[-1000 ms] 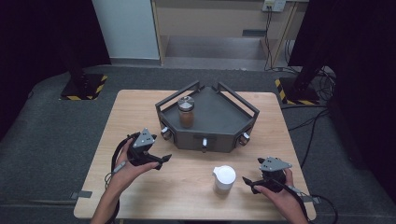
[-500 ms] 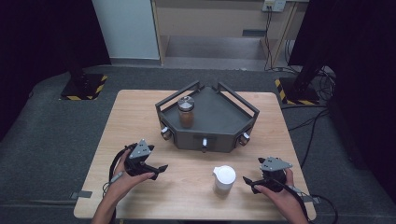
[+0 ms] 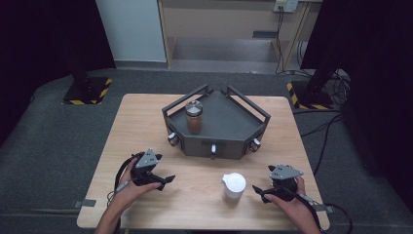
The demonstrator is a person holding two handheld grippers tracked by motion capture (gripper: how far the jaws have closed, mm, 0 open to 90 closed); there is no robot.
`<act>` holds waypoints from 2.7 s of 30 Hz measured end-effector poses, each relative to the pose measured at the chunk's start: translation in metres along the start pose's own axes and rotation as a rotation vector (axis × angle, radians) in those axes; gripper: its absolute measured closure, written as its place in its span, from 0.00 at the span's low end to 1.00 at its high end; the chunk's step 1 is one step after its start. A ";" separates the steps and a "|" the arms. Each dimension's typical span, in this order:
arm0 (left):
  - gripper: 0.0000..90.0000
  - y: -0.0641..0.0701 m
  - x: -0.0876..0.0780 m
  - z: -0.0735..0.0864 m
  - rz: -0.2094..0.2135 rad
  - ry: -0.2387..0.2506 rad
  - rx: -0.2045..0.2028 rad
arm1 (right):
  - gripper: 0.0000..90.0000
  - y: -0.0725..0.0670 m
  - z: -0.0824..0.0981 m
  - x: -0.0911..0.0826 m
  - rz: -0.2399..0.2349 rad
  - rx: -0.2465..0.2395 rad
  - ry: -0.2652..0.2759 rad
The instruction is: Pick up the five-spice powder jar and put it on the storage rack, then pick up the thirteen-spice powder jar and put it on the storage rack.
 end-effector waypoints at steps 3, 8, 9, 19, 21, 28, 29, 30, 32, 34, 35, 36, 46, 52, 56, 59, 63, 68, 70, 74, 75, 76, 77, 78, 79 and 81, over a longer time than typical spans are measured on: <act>0.03 0.000 0.000 0.001 -0.001 -0.006 0.007 | 0.05 0.000 0.000 0.001 -0.003 0.000 -0.003; 0.03 -0.002 -0.001 0.002 0.001 -0.001 0.004 | 0.05 -0.001 0.000 0.002 -0.004 -0.006 -0.007; 0.03 -0.002 -0.001 0.002 0.000 -0.002 0.005 | 0.05 -0.001 0.000 0.002 -0.005 -0.006 -0.007; 0.03 -0.005 -0.003 0.004 0.010 0.000 0.010 | 0.05 -0.001 0.001 0.004 -0.010 -0.006 -0.016; 0.03 -0.005 -0.003 0.004 0.014 0.001 0.011 | 0.05 -0.001 0.001 0.003 -0.011 -0.008 -0.014; 0.03 -0.006 -0.002 0.005 0.018 -0.004 0.021 | 0.05 -0.001 0.000 0.004 -0.017 -0.011 -0.017; 0.03 -0.006 -0.002 0.005 0.017 -0.004 0.022 | 0.05 -0.001 0.000 0.005 -0.018 -0.012 -0.018; 0.03 -0.006 -0.002 0.005 0.018 -0.004 0.022 | 0.05 -0.001 0.000 0.005 -0.020 -0.011 -0.018; 0.03 -0.006 -0.002 0.004 0.017 -0.005 0.025 | 0.05 -0.001 0.000 0.005 -0.022 -0.012 -0.019; 0.03 -0.006 -0.002 0.004 0.017 -0.006 0.026 | 0.05 -0.001 0.000 0.006 -0.023 -0.011 -0.018; 0.03 -0.005 -0.002 0.004 0.016 -0.007 0.027 | 0.05 -0.001 0.000 0.006 -0.023 -0.010 -0.019; 0.03 -0.005 -0.002 0.004 0.016 -0.008 0.028 | 0.05 -0.001 0.000 0.006 -0.023 -0.010 -0.019; 0.03 -0.004 -0.001 0.003 0.016 -0.016 0.039 | 0.05 -0.001 -0.001 0.005 -0.027 -0.016 -0.019; 0.03 -0.004 0.000 0.003 0.015 -0.021 0.045 | 0.05 -0.001 0.000 0.005 -0.029 -0.016 -0.017; 0.03 -0.003 0.001 0.002 0.015 -0.028 0.049 | 0.05 -0.001 0.000 0.005 -0.029 -0.014 -0.019; 0.03 -0.003 0.001 0.002 0.014 -0.022 0.050 | 0.05 0.000 -0.001 0.004 -0.033 -0.015 -0.018; 0.03 -0.003 0.001 0.001 0.018 -0.022 0.052 | 0.05 0.001 -0.002 0.003 -0.041 -0.017 -0.019; 0.03 -0.004 0.003 0.002 0.018 -0.030 0.053 | 0.05 0.001 -0.003 0.002 -0.058 -0.021 -0.019; 0.03 -0.004 0.003 0.002 0.015 -0.030 0.051 | 0.05 0.002 -0.004 0.002 -0.068 -0.024 -0.020; 0.03 -0.004 0.004 0.002 0.015 -0.035 0.050 | 0.05 0.005 -0.004 0.001 -0.089 -0.024 -0.023; 0.03 -0.004 0.004 0.002 0.015 -0.036 0.053 | 0.05 0.005 -0.004 0.000 -0.096 -0.024 -0.024; 0.03 -0.004 0.004 0.001 0.015 -0.038 0.056 | 0.05 0.006 -0.004 0.000 -0.102 -0.025 -0.025; 0.03 -0.003 0.004 0.001 0.016 -0.039 0.056 | 0.05 0.006 -0.004 -0.001 -0.104 -0.027 -0.023; 0.03 -0.003 0.005 0.001 0.016 -0.040 0.056 | 0.05 0.007 -0.005 -0.001 -0.108 -0.025 -0.021; 0.03 -0.003 0.005 0.001 0.016 -0.041 0.057 | 0.05 0.007 -0.005 -0.002 -0.114 -0.024 -0.019; 0.03 -0.003 0.005 0.001 0.018 -0.045 0.059 | 0.04 0.009 -0.006 -0.003 -0.128 -0.021 -0.016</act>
Point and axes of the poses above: each handheld gripper's, and its own axes: x roughly forward along the jaws, z roughly out of its underside, y roughly to its right, the point moved 4 cm from there along x, roughly forward along the jaws, and after that the axes turned 5 degrees about -z, right-handed, at the moved point
